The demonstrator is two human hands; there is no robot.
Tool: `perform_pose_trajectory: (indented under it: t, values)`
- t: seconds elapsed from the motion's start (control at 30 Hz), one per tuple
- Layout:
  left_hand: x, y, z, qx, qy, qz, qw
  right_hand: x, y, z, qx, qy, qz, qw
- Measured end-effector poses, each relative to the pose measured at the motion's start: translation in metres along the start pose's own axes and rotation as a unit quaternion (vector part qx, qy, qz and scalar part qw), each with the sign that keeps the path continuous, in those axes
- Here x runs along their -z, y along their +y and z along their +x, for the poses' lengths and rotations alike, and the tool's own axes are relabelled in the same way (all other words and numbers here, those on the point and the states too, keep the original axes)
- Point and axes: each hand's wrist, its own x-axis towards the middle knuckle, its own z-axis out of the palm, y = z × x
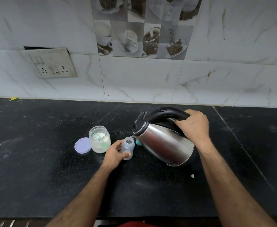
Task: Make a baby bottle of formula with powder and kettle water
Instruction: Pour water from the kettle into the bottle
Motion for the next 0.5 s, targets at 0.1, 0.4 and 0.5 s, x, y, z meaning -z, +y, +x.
perform_pose_trajectory:
  t: [0.1, 0.4, 0.5]
  values:
    - [0.0005, -0.0007, 0.0007, 0.004, 0.0, 0.0, 1.0, 0.001, -0.0014, 0.0006, 0.0, 0.002, 0.005, 1.0]
    - [0.0039, -0.0023, 0.0022, 0.011, 0.009, 0.0, 1.0, 0.0048, -0.0072, 0.0008, 0.003, 0.011, 0.011, 1.0]
    - [0.0047, -0.0041, 0.0022, 0.011, 0.011, -0.001, 1.0, 0.007, -0.0092, 0.0012, 0.007, 0.012, 0.016, 1.0]
